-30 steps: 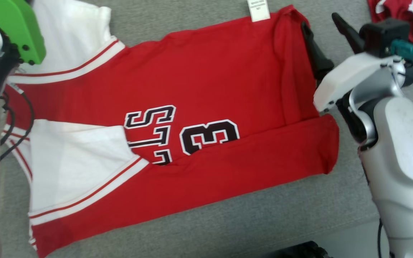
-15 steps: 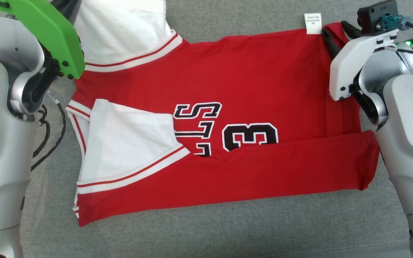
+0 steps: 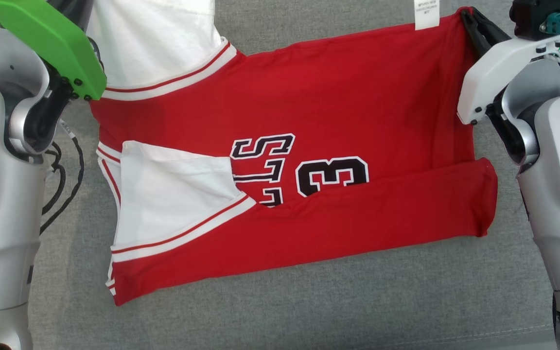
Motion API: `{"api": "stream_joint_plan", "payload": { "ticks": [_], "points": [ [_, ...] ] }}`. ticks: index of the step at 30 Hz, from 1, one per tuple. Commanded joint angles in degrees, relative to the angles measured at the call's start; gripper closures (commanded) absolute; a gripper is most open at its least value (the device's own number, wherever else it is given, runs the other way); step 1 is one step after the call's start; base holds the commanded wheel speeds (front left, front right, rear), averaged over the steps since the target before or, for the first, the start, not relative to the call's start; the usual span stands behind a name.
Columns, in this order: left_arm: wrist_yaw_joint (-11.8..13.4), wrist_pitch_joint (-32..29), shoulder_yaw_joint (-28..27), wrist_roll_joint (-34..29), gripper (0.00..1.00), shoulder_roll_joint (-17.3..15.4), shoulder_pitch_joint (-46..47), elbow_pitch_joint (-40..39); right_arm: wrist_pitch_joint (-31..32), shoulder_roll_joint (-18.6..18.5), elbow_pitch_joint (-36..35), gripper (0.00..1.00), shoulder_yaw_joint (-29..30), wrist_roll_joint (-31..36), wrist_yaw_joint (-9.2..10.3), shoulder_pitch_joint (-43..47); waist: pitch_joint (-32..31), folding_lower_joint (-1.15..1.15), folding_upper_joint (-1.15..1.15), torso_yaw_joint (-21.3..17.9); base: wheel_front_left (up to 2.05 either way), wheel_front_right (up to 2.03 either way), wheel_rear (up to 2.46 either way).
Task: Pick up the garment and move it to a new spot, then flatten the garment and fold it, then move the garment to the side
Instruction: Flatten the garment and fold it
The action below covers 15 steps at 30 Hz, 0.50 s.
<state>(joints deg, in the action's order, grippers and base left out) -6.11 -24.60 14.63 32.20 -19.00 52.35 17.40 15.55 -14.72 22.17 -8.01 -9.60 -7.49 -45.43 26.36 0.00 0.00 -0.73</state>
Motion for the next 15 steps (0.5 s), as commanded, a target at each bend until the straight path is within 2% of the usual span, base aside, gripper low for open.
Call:
{"api": "stream_joint_plan", "payload": {
  "ticks": [1,8,15],
  "points": [
    [-0.14,1.11,-0.55,0.63,1.0,-0.03,-0.72,-0.31,-1.51,0.5,-0.53,1.0,-0.02,-1.05,0.0,1.0,-1.06,0.0,0.0,-0.08,0.0,0.0,0.0],
    [-0.27,5.54,-1.1,2.06,1.0,-0.7,-10.14,-4.43,-6.99,-0.5,-2.94,1.0,0.36,-4.43,0.0,8.61,-4.82,0.0,0.0,0.73,0.0,0.0,0.0],
    [1.65,9.97,-2.89,4.63,1.0,0.23,-25.6,-12.28,-10.77,0.07,-8.58,1.0,2.06,-9.19,0.01,19.78,-9.11,0.0,0.0,1.68,0.0,0.0,0.0]
  ]
}}
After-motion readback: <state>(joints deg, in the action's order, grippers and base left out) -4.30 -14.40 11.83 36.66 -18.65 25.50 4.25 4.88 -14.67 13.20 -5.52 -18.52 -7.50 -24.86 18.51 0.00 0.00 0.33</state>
